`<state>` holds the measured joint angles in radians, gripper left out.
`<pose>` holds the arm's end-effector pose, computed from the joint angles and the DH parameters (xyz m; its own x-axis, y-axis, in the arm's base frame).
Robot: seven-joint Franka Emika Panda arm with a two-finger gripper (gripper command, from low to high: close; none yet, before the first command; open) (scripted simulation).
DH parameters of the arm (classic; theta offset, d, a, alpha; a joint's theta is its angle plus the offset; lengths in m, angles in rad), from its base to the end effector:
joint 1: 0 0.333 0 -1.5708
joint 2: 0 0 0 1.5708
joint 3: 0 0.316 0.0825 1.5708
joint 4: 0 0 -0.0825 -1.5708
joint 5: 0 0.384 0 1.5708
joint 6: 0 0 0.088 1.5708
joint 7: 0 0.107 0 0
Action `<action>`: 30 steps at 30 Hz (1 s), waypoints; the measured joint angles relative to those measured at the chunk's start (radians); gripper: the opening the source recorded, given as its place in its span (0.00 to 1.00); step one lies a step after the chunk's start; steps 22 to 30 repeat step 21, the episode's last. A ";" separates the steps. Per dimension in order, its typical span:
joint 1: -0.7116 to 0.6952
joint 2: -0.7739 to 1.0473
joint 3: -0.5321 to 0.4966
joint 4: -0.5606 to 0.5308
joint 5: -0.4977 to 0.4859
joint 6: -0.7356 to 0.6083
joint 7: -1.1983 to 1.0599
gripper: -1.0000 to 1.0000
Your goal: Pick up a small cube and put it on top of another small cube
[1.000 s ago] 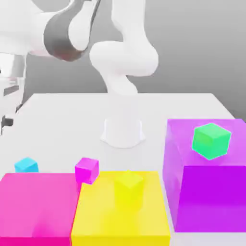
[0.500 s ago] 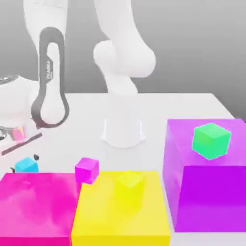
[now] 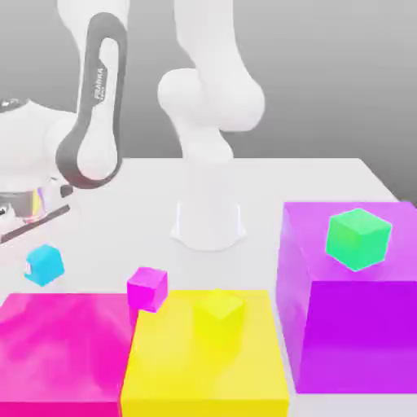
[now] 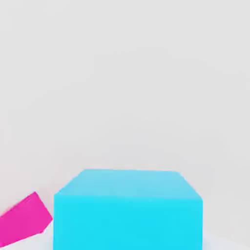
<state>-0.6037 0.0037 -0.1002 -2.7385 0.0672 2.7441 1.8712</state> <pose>0.3010 -0.2591 0.2201 -0.8752 -0.4832 -0.0249 -0.4835 0.8753 0.0065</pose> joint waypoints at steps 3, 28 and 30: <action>0.128 -0.073 0.050 0.009 0.010 -0.079 -0.124 0.00; 0.462 -0.134 0.287 -0.001 -0.019 -0.132 -0.492 1.00; 0.462 -0.134 0.287 -0.001 -0.019 -0.132 -0.492 1.00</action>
